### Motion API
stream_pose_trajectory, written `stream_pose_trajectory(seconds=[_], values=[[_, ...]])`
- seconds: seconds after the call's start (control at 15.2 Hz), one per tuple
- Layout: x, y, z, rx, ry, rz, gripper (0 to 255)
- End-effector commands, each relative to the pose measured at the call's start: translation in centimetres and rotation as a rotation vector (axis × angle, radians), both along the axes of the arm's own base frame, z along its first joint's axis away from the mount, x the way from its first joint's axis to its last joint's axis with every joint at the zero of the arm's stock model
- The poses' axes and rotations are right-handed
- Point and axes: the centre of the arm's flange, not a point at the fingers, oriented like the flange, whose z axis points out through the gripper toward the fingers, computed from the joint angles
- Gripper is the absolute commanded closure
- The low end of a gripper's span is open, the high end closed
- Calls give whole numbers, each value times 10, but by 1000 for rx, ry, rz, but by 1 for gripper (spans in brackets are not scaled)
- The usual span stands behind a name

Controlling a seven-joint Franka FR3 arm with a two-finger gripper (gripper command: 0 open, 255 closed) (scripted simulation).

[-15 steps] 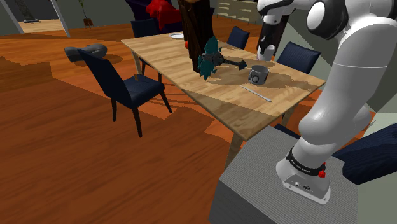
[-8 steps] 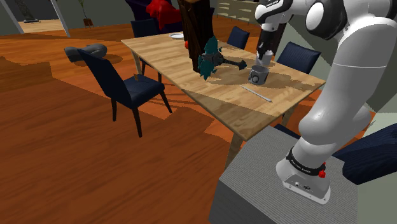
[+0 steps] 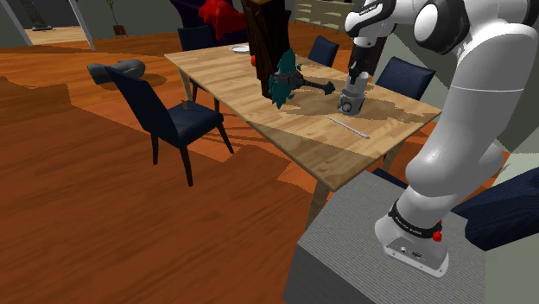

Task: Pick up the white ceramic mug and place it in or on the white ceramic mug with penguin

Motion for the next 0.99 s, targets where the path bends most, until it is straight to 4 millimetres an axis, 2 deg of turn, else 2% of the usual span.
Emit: stream_pose_trajectory(seconds=[0.0,0.13,0.2,0.53,0.79,0.92], values=[[0,0,-2,2,3,-1,255],[0,0,-2,2,3,-1,255],[0,0,-2,2,3,-1,0],[0,0,-2,2,3,-1,0],[0,2,48,2,3,-1,0],[0,2,48,2,3,-1,0]])
